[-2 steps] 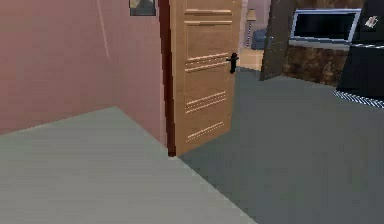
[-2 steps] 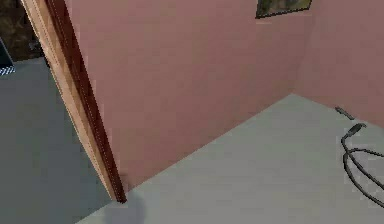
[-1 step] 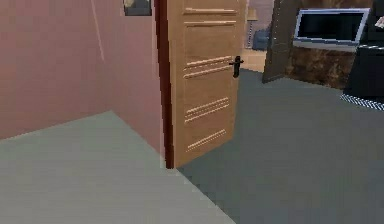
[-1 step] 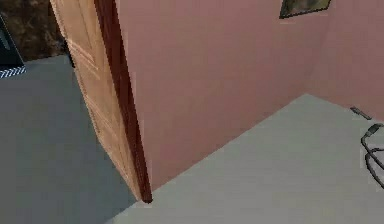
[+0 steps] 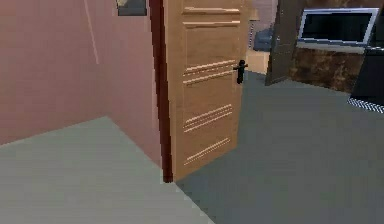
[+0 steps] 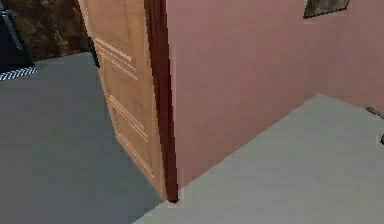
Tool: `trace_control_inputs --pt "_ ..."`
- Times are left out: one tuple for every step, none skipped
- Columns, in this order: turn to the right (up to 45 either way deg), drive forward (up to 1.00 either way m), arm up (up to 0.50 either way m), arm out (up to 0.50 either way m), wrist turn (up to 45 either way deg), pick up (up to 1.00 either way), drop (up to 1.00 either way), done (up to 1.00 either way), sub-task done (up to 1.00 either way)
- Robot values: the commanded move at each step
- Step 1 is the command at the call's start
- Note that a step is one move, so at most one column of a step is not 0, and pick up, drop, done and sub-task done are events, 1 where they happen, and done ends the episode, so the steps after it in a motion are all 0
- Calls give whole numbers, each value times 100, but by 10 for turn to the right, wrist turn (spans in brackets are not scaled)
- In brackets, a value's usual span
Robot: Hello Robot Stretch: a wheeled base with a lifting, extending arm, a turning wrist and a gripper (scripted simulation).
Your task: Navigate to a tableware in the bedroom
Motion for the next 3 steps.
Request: trace_control_inputs --pt "330 0 0 0 0 0 0 0 0" --pt "0 100 0 0 0 0 0 0 0" --pt "30 0 0 0 0 0 0 0 0"
